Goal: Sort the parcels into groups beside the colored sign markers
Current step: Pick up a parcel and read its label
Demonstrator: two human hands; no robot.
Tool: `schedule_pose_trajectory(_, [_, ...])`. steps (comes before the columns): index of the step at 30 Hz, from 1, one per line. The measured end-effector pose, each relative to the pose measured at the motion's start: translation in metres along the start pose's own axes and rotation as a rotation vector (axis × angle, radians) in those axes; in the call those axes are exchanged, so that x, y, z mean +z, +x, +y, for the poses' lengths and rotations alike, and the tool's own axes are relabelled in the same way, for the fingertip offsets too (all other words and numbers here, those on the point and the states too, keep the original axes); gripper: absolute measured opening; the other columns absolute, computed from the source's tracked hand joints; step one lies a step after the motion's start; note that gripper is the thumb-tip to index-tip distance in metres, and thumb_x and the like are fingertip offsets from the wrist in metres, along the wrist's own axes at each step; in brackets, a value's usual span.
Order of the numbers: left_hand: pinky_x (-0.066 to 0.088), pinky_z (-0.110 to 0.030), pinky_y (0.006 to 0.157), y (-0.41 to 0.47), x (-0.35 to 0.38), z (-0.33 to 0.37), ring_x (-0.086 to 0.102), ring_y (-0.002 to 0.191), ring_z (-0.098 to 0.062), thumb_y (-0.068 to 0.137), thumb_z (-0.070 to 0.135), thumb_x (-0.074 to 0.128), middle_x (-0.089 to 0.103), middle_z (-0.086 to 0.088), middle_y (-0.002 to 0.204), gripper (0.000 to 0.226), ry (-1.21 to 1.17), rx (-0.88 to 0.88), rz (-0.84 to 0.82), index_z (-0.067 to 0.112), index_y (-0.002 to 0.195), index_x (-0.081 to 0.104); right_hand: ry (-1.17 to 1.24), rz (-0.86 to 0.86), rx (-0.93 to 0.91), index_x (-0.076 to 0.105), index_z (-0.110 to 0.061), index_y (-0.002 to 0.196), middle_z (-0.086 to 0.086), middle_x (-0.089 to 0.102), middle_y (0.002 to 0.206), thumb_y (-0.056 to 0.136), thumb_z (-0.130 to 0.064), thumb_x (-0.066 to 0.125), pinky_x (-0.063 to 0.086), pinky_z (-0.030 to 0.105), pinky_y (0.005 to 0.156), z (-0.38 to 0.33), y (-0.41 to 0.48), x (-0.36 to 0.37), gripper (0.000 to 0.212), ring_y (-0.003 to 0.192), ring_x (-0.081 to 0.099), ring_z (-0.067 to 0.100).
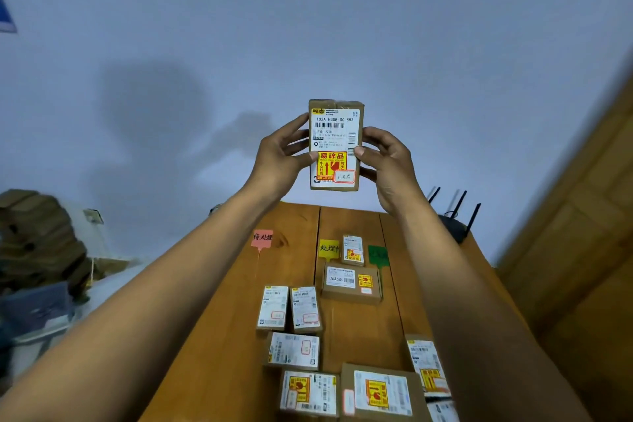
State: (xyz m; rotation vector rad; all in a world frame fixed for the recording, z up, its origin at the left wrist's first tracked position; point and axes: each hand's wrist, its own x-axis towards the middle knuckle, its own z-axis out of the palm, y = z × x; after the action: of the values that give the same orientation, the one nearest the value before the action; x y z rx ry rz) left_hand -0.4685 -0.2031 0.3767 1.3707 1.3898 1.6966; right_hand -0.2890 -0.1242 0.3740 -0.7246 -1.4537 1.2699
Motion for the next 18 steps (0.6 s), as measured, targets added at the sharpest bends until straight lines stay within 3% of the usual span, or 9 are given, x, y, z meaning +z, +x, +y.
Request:
schedule_pose_trajectory(4, [0.056,-0.036,0.092,0.007,0.013,-0.009,0.057,0.129,-0.019,0.090,0.001,0.069,0.060,-0.003,0.141,0.067,0.008,-0.001,-0.024,0.028,0.148,0.048,-0.018,0.011,0.024,0.062,-0.014,0.120,-0.008,0.073,0.112,0.094,-0.001,0.062,0.059,0.030,0.075,0.005,0.004,-0.014,0.029,0.094,0.073,0.012])
schedule_pose_trajectory(10, [0.056,-0.041,0.092,0.026,0.040,-0.029,0.059,0.126,-0.019,0.090,0.005,0.070,0.062,0.001,0.137,0.065,0.025,-0.035,-0.052,0.031,0.146,0.049,-0.024,0.048,0.077,0.062,-0.017,0.116,-0.009,0.072,0.110,0.094,-0.001,0.061,0.059,0.033,0.078,0.019,0.018,-0.039,0.027,0.097,0.072,0.015])
schedule_pose_trajectory(14, [0.057,-0.033,0.090,0.038,0.063,-0.045,0.059,0.123,-0.016,0.091,0.003,0.069,0.063,0.000,0.137,0.065,0.028,-0.067,-0.073,0.027,0.148,0.047,-0.056,0.070,0.118,0.062,-0.018,0.118,-0.008,0.071,0.115,0.094,-0.003,0.062,0.059,0.039,0.085,0.035,0.031,-0.062,0.028,0.105,0.071,0.020])
schedule_pose_trajectory(18, [0.057,-0.034,0.089,0.054,0.100,-0.071,0.060,0.123,-0.017,0.091,0.004,0.069,0.060,-0.002,0.140,0.067,0.025,-0.153,-0.076,0.025,0.149,0.043,-0.080,0.103,0.185,0.063,-0.024,0.115,-0.007,0.070,0.119,0.095,-0.006,0.063,0.059,0.036,0.081,0.059,0.044,-0.095,0.027,0.106,0.071,0.018])
